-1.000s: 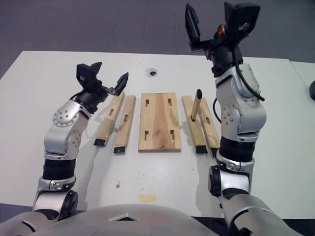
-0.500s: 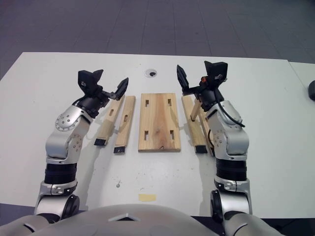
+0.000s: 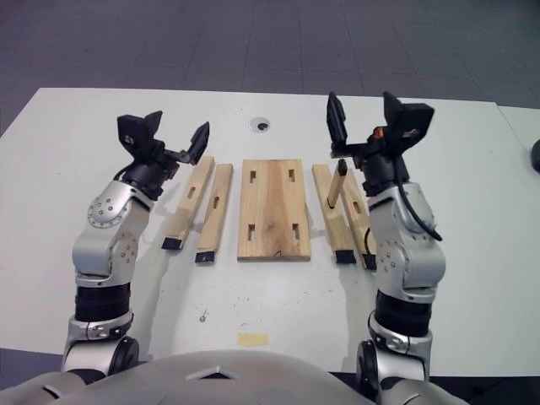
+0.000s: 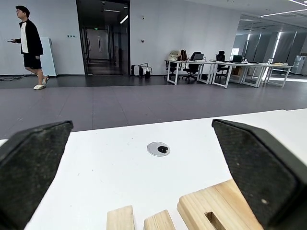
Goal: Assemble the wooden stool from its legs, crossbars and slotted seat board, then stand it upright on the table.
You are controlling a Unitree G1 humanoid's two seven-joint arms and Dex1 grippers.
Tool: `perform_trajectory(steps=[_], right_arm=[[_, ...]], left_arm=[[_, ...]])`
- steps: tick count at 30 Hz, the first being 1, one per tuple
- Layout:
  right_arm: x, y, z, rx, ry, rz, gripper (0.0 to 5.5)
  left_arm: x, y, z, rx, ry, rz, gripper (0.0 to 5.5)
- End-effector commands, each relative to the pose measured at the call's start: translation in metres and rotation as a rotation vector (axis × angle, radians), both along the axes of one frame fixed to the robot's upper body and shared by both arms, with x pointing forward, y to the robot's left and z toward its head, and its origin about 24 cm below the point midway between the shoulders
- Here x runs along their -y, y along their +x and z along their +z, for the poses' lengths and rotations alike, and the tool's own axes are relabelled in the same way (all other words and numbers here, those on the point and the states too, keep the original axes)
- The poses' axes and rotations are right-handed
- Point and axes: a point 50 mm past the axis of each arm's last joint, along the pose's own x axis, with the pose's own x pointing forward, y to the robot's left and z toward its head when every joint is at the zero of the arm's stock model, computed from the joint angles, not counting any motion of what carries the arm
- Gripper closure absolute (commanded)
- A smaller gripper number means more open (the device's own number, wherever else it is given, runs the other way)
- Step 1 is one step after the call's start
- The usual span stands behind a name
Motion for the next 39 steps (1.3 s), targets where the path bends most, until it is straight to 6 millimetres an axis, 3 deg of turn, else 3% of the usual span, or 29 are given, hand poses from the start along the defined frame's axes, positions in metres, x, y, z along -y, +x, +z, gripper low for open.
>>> perform_trajectory(steps=[1, 4, 7, 23, 29, 39], right_arm=[[0.007, -0.022, -0.051, -0.258, 0.011, 0.012, 0.11], [0.01, -0.044, -0.091, -0.449, 0.002, 0.046, 0.11], [0.006, -0.056, -0.11, -0.56, 0.002, 0.103, 0.11], [0.008, -0.068, -0.139, -0.754, -0.127, 0.053, 0.11], [0.017, -0.062, -0.138, -0.746, -0.257, -0.007, 1.09], [0.016, -0.057, -0.137, -0.735, -0.262, -0.029, 2.91]], left_arm=[[-0.003, -0.006, -0.008, -0.044, 0.007, 0.015, 0.1], [-0.007, -0.009, -0.011, -0.061, 0.009, 0.025, 0.1], [-0.012, -0.01, -0.015, -0.08, 0.023, 0.034, 0.1], [-0.006, -0.01, -0.023, -0.111, 0.052, 0.006, 0.1], [-0.006, -0.009, -0.026, -0.118, 0.065, 0.008, 0.1], [-0.006, -0.007, -0.027, -0.117, 0.078, 0.012, 0.1]])
